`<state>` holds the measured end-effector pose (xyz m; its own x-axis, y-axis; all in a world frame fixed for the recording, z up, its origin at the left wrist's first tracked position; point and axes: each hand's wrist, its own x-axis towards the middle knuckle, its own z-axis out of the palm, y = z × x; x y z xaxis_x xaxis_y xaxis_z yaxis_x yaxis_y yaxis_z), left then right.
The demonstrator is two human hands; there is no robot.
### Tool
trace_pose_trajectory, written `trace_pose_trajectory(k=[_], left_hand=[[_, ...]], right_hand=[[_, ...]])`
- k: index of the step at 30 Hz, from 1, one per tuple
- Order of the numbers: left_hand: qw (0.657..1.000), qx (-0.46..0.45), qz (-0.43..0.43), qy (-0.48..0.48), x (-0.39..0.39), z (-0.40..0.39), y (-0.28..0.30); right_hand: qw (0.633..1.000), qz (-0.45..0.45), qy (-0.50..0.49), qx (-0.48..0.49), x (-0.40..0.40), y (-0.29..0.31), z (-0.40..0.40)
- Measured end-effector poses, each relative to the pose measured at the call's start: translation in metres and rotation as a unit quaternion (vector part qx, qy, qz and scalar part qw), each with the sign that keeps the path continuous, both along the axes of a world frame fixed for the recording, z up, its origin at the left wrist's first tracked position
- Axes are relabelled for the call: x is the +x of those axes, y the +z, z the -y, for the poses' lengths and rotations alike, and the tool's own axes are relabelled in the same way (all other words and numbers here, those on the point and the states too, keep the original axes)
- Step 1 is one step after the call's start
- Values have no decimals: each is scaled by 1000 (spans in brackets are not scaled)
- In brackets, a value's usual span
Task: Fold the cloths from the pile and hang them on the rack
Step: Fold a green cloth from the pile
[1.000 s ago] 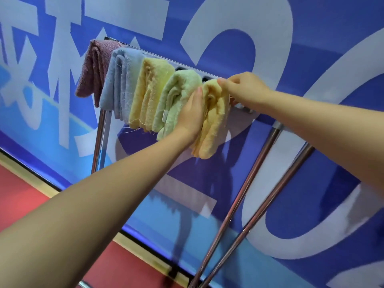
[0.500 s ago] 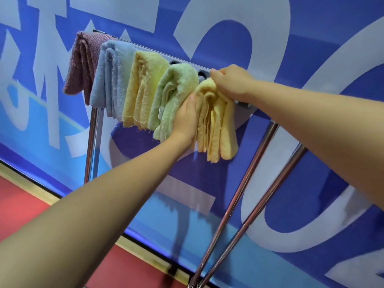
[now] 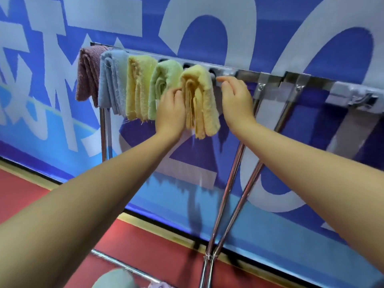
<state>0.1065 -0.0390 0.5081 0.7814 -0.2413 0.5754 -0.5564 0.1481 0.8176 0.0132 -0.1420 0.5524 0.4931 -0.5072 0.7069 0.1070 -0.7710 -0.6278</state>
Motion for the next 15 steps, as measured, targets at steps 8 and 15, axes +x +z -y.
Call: trace_pose_trajectory(k=[8,15], left_hand=[[967,219,-51,-116,-92,-10,-118],[901,351,-155,-203,-147,-12,-262]], right_hand=[[939,-24,4,342,-87,-159,-25],[867,-94,-72,484,-157,-301,-23]])
